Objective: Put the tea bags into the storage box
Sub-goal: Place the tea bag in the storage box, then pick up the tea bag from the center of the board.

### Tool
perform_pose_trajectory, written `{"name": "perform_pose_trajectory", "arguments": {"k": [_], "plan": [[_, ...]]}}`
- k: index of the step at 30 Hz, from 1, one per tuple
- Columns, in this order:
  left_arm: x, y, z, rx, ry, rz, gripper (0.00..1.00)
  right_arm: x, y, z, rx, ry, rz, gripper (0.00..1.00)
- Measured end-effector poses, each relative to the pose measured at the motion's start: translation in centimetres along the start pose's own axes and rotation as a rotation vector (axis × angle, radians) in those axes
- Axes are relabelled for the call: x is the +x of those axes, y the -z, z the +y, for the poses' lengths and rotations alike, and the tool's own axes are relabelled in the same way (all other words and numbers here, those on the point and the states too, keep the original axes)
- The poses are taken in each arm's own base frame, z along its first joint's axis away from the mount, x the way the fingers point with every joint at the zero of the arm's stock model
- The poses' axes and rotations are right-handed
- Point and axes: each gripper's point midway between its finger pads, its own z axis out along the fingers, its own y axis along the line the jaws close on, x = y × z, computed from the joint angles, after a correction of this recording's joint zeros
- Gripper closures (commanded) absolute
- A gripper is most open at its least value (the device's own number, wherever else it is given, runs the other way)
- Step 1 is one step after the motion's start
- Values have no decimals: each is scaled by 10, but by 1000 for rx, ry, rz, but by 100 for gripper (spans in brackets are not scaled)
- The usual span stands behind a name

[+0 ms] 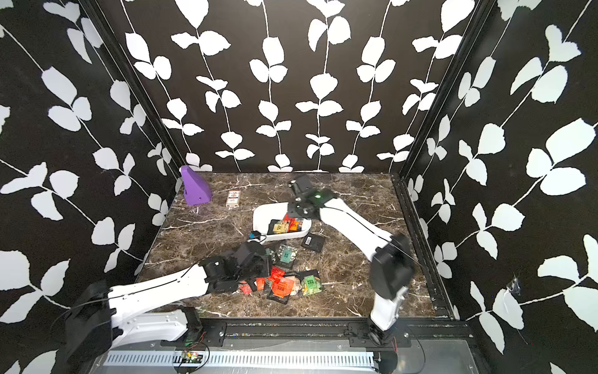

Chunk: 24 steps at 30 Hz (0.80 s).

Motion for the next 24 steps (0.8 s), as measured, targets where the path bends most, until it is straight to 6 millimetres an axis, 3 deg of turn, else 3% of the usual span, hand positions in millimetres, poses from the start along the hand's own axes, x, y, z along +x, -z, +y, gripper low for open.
{"name": "perform_pose_trajectory", "arguments": {"k": [2,4,7,12,15,24], "plan": [[6,-8,-21,42,-22,41,100,3,40,-15,-15,-22,-64,57],[12,-15,-40,78,-42,76,100,18,67,-33,-15,-45,-102,57],[24,-25,-60,114,-71,129,100,54,83,-61,7,-84,-94,57],[50,-44,-74,128,-103,243,100,129,79,-105,68,-154,8,56],[61,-55,-76,114,-114,301,100,160,78,-119,69,-190,46,56],[71,-73,-78,74,-137,377,100,220,46,-123,50,-218,223,56]]}}
